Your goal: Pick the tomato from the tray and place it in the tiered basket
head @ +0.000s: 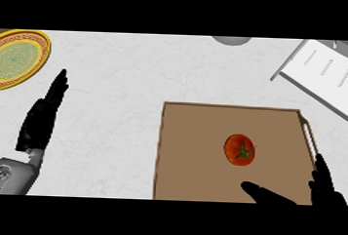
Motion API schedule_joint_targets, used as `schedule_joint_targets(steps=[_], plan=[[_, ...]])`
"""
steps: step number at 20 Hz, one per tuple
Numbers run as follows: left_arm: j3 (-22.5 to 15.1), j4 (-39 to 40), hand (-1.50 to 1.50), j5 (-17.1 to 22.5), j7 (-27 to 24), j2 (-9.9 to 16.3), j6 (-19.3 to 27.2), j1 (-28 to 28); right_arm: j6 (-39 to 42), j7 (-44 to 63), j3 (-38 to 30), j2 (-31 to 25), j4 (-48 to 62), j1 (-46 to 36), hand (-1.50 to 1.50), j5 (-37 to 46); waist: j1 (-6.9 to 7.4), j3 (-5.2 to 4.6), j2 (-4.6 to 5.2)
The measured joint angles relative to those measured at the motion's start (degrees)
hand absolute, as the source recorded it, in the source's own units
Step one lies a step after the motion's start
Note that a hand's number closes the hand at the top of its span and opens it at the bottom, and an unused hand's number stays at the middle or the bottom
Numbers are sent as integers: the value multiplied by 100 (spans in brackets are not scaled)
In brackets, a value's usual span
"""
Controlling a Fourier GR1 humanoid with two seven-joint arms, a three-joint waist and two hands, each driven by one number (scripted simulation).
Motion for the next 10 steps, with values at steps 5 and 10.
schedule_joint_targets(steps=[5, 10], plan=[[86, -29, 0, -19, 12, 15, -70, 59, 338, 60, 2, 523, 206, -81, -150, 610, -27, -2, -7], [175, -25, 0, -68, 35, -12, -92, 66, 649, 48, -24, 1050, 464, -305, -150, 1171, -43, 2, -10]])
